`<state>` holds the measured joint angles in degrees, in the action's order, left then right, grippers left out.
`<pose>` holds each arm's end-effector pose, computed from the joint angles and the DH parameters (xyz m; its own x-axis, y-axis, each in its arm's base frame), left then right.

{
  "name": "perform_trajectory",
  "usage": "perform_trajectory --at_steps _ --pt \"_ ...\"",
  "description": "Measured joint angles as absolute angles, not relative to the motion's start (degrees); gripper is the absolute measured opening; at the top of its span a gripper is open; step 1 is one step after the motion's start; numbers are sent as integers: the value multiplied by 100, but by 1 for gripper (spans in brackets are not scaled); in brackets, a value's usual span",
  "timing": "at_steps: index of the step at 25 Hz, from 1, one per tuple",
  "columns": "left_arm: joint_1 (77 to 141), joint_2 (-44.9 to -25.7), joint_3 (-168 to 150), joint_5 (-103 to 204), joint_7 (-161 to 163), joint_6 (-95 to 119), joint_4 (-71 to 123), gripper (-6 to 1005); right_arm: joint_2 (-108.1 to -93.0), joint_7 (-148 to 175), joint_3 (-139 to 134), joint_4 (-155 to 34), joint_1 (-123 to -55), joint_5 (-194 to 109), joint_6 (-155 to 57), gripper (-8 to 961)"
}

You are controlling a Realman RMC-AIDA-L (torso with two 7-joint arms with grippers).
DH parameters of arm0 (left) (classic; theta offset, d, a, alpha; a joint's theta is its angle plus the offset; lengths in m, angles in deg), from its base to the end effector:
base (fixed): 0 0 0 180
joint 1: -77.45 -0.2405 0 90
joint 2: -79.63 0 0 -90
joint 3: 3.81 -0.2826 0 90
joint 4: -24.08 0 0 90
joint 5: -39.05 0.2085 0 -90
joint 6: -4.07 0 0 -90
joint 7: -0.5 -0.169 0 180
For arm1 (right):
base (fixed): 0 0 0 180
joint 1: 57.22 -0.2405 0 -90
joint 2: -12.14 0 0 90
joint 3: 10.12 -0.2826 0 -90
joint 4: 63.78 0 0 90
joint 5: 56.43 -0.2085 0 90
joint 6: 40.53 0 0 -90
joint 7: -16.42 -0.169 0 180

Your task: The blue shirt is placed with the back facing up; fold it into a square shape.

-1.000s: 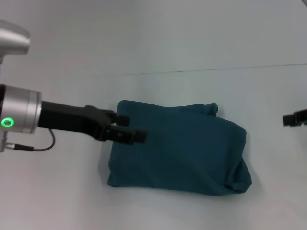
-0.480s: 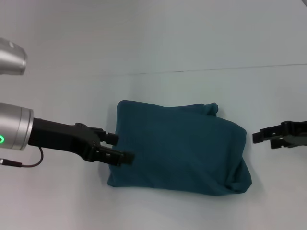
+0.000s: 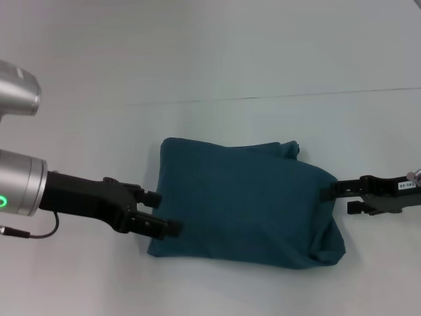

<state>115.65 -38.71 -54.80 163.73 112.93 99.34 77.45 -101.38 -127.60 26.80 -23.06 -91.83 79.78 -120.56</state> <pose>-0.2103 0.3729 -0.0253 0.8142 0.5418 0.2085 0.5524 -0.8335 0.0084 0.3283 0.3852 0.0080 0.0783 -0.9241 -0.3741 -0.9962 -0.0580 -0.0652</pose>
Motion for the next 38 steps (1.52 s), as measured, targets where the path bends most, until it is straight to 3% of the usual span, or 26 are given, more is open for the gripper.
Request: perform_trajectory --at_steps 13,26,38 --pt "11458 -3894 -5465 16377 11207 9909 7794 904 -10207 -12802 2775 -2884 -9343 7586 -11442 939" --pt "11461 -3913 -5475 16514 11203 9817 7795 904 -10179 -13224 3041 -2520 -9292 7689 -11712 939" --pt "11455 -3911 -5448 16518 11203 9808 7795 904 -10359 -13177 2995 -2532 -9297 7939 -11514 940"
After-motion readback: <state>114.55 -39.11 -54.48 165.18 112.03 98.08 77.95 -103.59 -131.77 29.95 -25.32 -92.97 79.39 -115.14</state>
